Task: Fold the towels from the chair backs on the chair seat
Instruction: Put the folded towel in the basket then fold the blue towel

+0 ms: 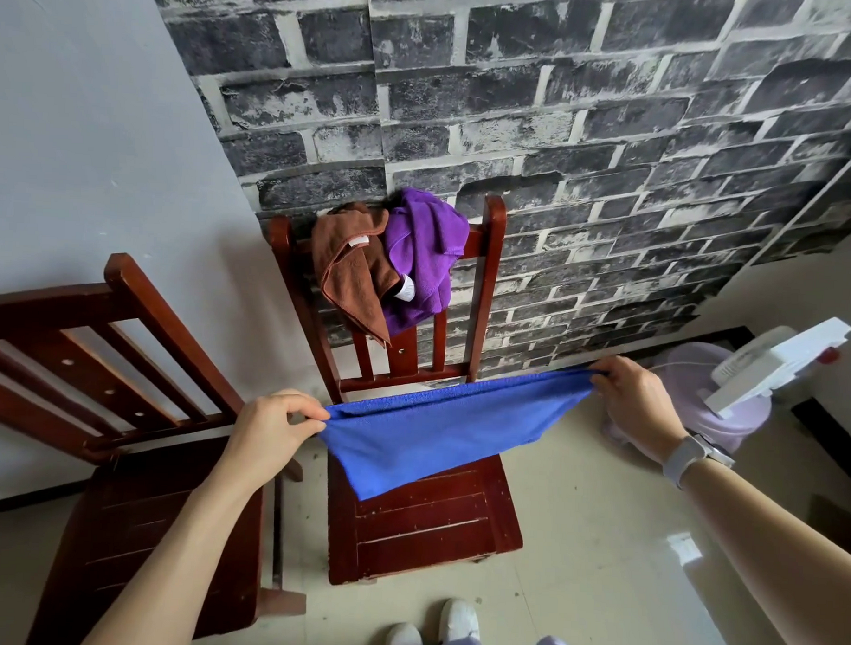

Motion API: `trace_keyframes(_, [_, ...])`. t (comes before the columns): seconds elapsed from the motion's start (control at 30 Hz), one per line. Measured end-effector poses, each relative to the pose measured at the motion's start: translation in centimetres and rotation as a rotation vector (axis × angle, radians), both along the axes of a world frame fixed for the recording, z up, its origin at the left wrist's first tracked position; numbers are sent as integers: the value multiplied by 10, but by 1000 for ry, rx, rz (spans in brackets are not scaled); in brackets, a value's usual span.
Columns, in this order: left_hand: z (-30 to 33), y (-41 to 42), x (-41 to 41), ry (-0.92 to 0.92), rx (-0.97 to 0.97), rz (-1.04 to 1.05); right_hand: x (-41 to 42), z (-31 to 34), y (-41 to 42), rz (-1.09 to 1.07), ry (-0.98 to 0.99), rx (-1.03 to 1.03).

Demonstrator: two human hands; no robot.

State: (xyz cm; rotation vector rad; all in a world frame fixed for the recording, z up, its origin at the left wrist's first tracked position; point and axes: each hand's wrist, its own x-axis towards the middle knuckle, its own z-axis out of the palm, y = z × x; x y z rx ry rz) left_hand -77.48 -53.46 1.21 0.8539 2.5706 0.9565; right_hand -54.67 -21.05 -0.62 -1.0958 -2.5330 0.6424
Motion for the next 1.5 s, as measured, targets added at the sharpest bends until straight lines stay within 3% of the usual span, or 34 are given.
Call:
trace_keyframes(0.07, [-4,0,-1,-13,4,5,1,-5,1,2,-60,-34])
trace_keyframes(0.4, [-9,-16,-12,-117,98,162,-2,-7,7,142,114,-87])
trace_keyframes(0.6, [-14,-13,-7,182,-20,46,-4,-15,11,71,128,-286])
trace_keyframes(0.8, [-38,-21,8,242,-127,-4,12,-20,7,155,29,-341])
trace_keyframes(0.93, [-69,-41,31,27,-117,9,35,-43,-6,190,-142,-505])
trace_keyframes(1.07, [-89,-42,57,-286,21,271,43,-69,-17,119,-140,-634])
trace_keyframes(1.23, [-114,-38,70,-363,104,439,33,-91,-29,44,-75,-661])
trace_keyframes(1.5, [-194,-8,13,-338,-12,481,-31,-161,-24,5,-75,-581])
